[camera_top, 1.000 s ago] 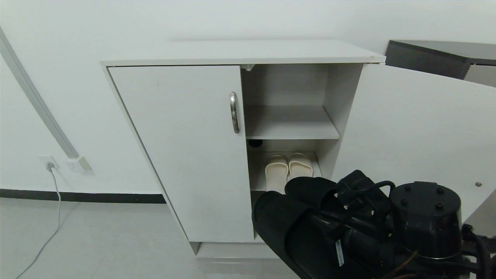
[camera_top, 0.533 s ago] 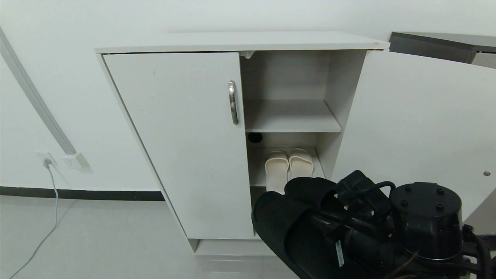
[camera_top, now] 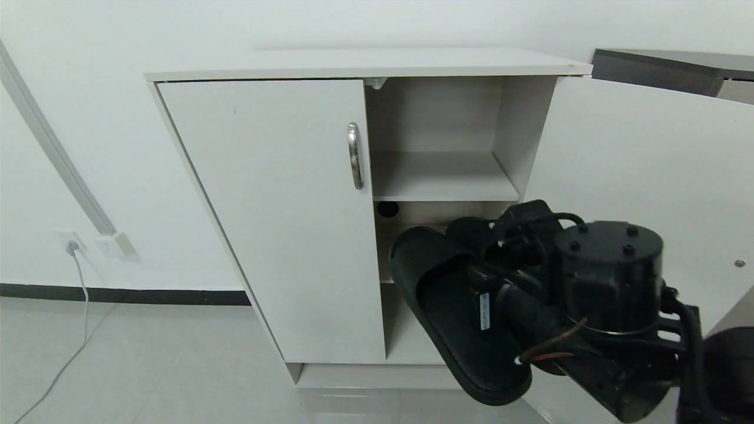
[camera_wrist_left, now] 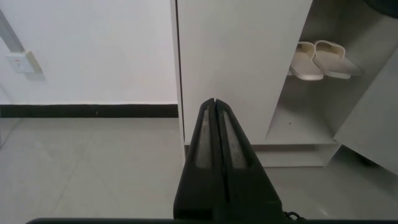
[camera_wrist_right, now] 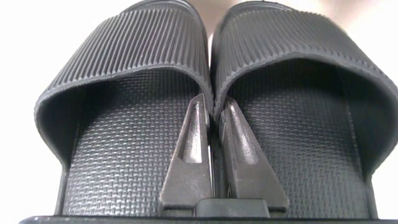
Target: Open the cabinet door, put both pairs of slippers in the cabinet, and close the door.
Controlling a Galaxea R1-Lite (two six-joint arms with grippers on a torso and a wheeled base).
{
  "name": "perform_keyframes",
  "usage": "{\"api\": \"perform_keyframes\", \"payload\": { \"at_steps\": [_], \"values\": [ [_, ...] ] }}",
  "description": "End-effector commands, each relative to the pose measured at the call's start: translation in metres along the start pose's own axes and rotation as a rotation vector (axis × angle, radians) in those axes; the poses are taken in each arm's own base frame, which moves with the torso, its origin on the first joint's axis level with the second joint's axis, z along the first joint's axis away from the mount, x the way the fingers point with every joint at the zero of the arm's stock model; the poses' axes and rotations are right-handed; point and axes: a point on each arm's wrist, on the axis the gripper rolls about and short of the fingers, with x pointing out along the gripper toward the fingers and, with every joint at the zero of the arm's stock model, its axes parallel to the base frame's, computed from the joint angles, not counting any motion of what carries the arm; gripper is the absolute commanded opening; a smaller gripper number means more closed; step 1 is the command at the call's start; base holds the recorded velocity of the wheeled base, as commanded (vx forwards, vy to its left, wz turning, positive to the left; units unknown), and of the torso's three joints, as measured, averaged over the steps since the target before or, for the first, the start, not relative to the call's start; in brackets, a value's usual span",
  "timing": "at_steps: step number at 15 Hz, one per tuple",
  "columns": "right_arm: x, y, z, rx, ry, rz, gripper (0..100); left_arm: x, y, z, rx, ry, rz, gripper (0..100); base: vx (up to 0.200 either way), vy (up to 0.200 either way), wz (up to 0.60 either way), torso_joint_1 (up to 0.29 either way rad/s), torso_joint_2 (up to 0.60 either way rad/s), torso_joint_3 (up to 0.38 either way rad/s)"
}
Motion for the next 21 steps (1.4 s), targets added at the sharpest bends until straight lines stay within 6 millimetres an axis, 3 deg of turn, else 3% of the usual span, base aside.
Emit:
{"api": "perform_keyframes", "payload": {
  "at_steps": [1, 3, 5, 8, 14, 21],
  "values": [
    [0.022, 0.021, 0.033, 0.053, 0.042, -0.131, 0, 0.0, 0.0, 0.0, 0.001, 0.002, 0.0, 0, 0.0, 0.0, 0.0, 0.0, 0.0, 0.0],
    [0.033, 0.03, 0.056, 0.115, 0.054, -0.22, 0, 0.0, 0.0, 0.0, 0.001, 0.002, 0.0, 0, 0.0, 0.0, 0.0, 0.0, 0.0, 0.0],
    [0.039, 0.032, 0.065, 0.124, 0.055, -0.248, 0, 0.0, 0.0, 0.0, 0.0, 0.002, -0.002, 0, 0.0, 0.0, 0.0, 0.0, 0.0, 0.0],
    [0.055, 0.03, 0.06, 0.121, 0.066, -0.281, 0, 0.0, 0.0, 0.0, 0.0, 0.002, 0.0, 0, 0.0, 0.0, 0.0, 0.0, 0.0, 0.0],
    [0.053, 0.029, 0.064, 0.126, 0.054, -0.281, 0, 0.0, 0.0, 0.0, 0.0, 0.002, 0.0, 0, 0.0, 0.0, 0.0, 0.0, 0.0, 0.0],
    [0.053, 0.029, 0.065, 0.131, 0.05, -0.28, 0, 0.0, 0.0, 0.0, -0.002, 0.002, 0.0, 0, 0.2, 0.0, 0.0, 0.001, 0.0, 0.004]
  ]
}}
